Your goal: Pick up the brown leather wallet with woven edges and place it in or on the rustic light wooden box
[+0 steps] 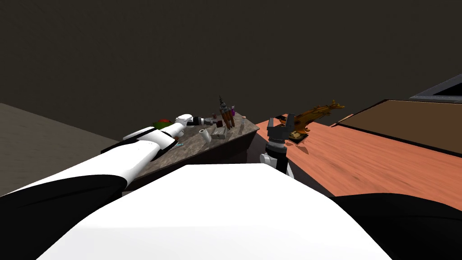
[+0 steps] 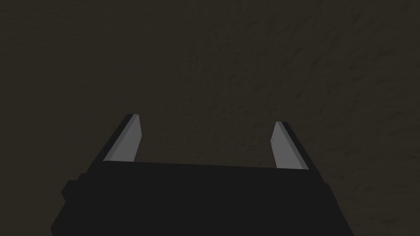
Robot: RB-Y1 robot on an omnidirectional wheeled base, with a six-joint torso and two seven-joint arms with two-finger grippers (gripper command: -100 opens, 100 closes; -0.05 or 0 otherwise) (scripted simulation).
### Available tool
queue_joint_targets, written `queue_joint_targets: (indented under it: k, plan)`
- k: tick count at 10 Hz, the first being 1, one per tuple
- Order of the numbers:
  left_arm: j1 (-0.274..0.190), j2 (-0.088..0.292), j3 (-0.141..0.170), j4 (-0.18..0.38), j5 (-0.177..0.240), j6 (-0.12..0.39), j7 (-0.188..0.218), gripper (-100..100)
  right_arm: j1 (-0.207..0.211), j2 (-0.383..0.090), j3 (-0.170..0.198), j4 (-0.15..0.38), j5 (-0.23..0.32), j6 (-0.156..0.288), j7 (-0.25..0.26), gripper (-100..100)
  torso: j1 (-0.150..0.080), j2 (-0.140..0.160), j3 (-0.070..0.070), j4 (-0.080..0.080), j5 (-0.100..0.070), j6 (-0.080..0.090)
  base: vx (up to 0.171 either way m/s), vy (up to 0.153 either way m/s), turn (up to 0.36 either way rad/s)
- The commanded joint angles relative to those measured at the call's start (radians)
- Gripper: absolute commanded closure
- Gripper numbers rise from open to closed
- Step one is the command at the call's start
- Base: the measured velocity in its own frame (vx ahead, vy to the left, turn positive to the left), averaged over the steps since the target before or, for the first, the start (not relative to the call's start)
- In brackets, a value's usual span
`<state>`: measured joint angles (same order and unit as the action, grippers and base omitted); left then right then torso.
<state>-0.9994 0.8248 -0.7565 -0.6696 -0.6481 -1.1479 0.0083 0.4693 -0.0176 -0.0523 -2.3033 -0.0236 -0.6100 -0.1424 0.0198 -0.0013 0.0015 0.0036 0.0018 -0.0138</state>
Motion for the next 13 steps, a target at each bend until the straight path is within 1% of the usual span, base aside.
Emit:
queue_joint_targets:
  k: [1, 2, 6, 7, 8, 9, 10, 12, 13]
  plan:
    - [0.000, 0.000, 0.000, 0.000, 0.000, 0.000, 0.000, 100, 0.000, 0.000, 0.000, 0.000, 0.000, 0.000, 0.000, 0, 0.000, 0.000, 0.000, 0.000, 0.000, 0.000, 0.033, 0.014, 0.036]
    - [0.000, 0.000, 0.000, 0.000, 0.000, -0.005, -0.001, -100, 0.000, 0.000, 0.000, 0.000, 0.000, 0.000, 0.000, 0, -0.002, 0.002, 0.001, 0.000, 0.000, 0.001, 0.006, 0.004, -0.004]
    - [0.000, 0.000, 0.000, 0.001, 0.000, -0.004, -0.001, -100, 0.000, 0.000, 0.000, 0.000, 0.000, 0.000, 0.000, 0, -0.004, 0.005, 0.003, 0.001, -0.001, 0.001, 0.000, 0.000, 0.000]
    - [0.000, 0.000, 0.000, 0.001, 0.000, -0.004, -0.001, 0, 0.000, 0.000, 0.000, 0.000, 0.000, 0.000, 0.000, 0, -0.004, 0.005, 0.003, 0.001, -0.001, 0.001, 0.000, 0.000, 0.000]
    - [-0.027, 0.022, -0.007, -0.004, -0.002, -0.024, 0.030, -100, 0.000, 0.000, 0.000, 0.000, 0.000, 0.000, 0.000, 0, -0.004, 0.005, 0.003, 0.001, -0.001, 0.001, 0.013, -0.037, 0.016]
    - [-0.045, 0.036, -0.012, -0.006, -0.002, -0.037, 0.050, -100, 0.000, 0.000, 0.000, 0.000, 0.000, 0.000, 0.000, 0, -0.006, 0.004, 0.003, 0.001, -0.002, 0.001, 0.021, -0.070, 0.027]
    - [-0.054, 0.044, -0.015, -0.008, -0.003, -0.044, 0.060, -100, 0.000, 0.000, 0.000, 0.000, 0.000, 0.000, 0.000, 0, -0.008, 0.004, 0.002, 0.001, -0.002, 0.001, 0.013, -0.074, 0.017]
    - [-0.091, 0.073, -0.025, -0.013, -0.005, -0.070, 0.100, -100, 0.000, 0.000, 0.000, 0.000, 0.000, 0.000, 0.000, 0, -0.009, 0.003, 0.002, 0.001, -0.002, 0.001, 0.027, -0.078, 0.015]
    - [-0.075, 0.074, -0.020, -0.028, -0.003, -0.057, 0.092, -100, 0.000, 0.000, 0.000, 0.000, 0.000, 0.000, 0.000, 0, -0.009, 0.003, 0.002, 0.001, -0.002, 0.001, 0.014, -0.036, 0.010]
